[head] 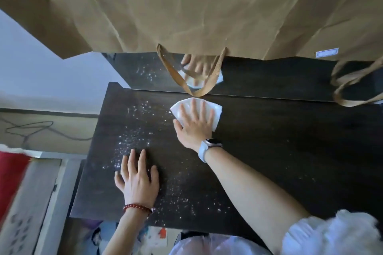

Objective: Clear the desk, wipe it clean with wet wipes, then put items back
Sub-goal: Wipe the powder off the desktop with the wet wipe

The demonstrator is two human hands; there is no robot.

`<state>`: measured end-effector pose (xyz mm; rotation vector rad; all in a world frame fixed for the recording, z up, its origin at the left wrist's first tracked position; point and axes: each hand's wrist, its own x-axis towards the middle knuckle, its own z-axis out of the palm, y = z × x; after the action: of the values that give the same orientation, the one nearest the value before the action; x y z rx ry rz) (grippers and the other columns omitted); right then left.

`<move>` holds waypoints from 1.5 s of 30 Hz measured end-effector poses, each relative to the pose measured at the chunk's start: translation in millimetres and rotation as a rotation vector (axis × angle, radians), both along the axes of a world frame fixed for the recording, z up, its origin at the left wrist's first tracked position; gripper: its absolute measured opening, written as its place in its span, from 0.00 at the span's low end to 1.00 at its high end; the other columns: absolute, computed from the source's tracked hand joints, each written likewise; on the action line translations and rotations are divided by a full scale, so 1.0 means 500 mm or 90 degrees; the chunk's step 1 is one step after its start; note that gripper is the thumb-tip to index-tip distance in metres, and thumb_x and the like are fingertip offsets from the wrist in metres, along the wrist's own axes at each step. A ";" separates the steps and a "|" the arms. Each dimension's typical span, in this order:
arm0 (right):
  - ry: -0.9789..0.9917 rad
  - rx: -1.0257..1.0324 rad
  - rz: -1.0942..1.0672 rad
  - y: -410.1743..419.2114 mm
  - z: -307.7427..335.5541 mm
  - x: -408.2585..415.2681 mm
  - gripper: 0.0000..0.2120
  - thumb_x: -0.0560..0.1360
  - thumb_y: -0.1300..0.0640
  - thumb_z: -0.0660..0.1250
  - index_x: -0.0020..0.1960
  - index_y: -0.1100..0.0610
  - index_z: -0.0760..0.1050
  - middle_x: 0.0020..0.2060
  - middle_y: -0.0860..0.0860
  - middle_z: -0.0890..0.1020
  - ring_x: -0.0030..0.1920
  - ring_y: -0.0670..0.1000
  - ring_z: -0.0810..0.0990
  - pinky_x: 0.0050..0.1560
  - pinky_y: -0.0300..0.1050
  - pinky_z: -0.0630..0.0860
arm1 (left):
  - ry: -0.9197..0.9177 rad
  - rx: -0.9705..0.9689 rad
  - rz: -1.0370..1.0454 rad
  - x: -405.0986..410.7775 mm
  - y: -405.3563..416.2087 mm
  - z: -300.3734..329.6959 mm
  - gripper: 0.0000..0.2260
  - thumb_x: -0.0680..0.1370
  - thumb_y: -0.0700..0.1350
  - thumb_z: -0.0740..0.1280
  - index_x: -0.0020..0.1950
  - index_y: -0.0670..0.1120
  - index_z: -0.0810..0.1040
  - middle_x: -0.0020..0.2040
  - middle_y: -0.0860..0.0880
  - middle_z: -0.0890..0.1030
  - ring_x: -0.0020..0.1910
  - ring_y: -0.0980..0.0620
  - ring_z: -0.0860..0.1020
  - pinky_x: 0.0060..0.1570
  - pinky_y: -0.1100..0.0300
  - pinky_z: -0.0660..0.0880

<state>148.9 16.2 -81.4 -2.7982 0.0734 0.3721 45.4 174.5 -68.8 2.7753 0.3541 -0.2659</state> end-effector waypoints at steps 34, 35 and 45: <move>0.019 -0.029 -0.608 -0.377 -0.006 -0.371 0.27 0.77 0.41 0.43 0.74 0.47 0.47 0.75 0.59 0.46 0.73 0.63 0.41 0.69 0.69 0.42 | 0.085 0.025 -0.253 -0.014 -0.179 -0.017 0.25 0.76 0.58 0.54 0.72 0.57 0.54 0.76 0.47 0.50 0.74 0.43 0.45 0.69 0.38 0.43; -0.008 -0.031 -0.557 -0.307 -0.016 -0.367 0.28 0.76 0.40 0.40 0.74 0.47 0.51 0.75 0.59 0.49 0.73 0.64 0.43 0.68 0.71 0.43 | 0.082 0.023 -0.255 -0.012 -0.174 -0.016 0.24 0.77 0.57 0.55 0.72 0.58 0.55 0.76 0.48 0.51 0.74 0.44 0.45 0.69 0.38 0.44; -0.078 -0.214 -0.256 -0.344 -0.027 -0.505 0.22 0.77 0.54 0.52 0.70 0.53 0.57 0.67 0.67 0.65 0.64 0.72 0.66 0.54 0.76 0.67 | 0.070 0.007 -0.317 -0.004 -0.133 -0.008 0.21 0.79 0.51 0.51 0.72 0.59 0.54 0.76 0.51 0.51 0.74 0.47 0.46 0.69 0.43 0.46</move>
<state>-103.3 -155.9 -94.7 -3.0208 0.7172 0.0956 43.5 108.2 -72.6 2.8246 -0.3206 -0.5349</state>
